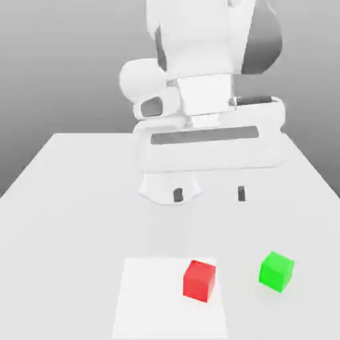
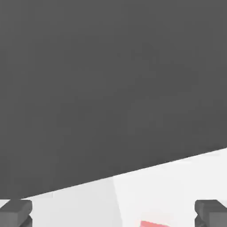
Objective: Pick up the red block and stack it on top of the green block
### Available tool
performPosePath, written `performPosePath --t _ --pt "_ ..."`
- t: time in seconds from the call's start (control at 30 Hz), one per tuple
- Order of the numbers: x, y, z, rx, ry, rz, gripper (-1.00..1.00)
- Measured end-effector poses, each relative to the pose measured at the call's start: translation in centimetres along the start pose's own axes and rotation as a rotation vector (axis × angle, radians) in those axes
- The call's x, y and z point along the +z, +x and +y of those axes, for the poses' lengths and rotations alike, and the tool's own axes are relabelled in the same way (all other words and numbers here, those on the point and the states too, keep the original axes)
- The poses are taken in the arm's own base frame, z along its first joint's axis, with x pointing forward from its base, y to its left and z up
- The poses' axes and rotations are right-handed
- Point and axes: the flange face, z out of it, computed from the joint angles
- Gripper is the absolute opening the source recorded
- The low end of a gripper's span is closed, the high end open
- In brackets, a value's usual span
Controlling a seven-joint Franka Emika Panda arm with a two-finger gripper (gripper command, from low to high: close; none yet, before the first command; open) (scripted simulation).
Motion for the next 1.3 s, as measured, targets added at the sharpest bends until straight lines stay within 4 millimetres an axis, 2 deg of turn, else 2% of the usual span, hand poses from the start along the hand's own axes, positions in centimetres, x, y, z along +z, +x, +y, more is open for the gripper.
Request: performPosePath --t 0.17,0.37,0.4,0.63,0.83,1.03,1.2,1.27,1.3 --pt "8.7 -2.3 4.7 0.078 -0.165 0.0 0.0" --pt "15.1 -2.5 6.5 0.092 -0.189 0.003 0.0" --pt "15.8 -2.5 6.7 0.093 -0.19 0.003 -1.0" --pt "15.8 -2.5 6.7 0.093 -0.188 0.003 -1.0" --pt "10.5 -2.5 5.6 0.09 -0.189 0.003 -1.0" --pt "8.6 -10.8 2.5 -0.362 -0.186 -0.047 -1.0" --pt "7.0 -18.3 1.3 -0.781 -0.177 -0.083 -1.0" --pt "8.1 -20.5 1.4 -0.868 -0.175 -0.09 -1.0" --pt "9.0 -20.0 1.5 -0.862 -0.175 -0.09 -1.0"
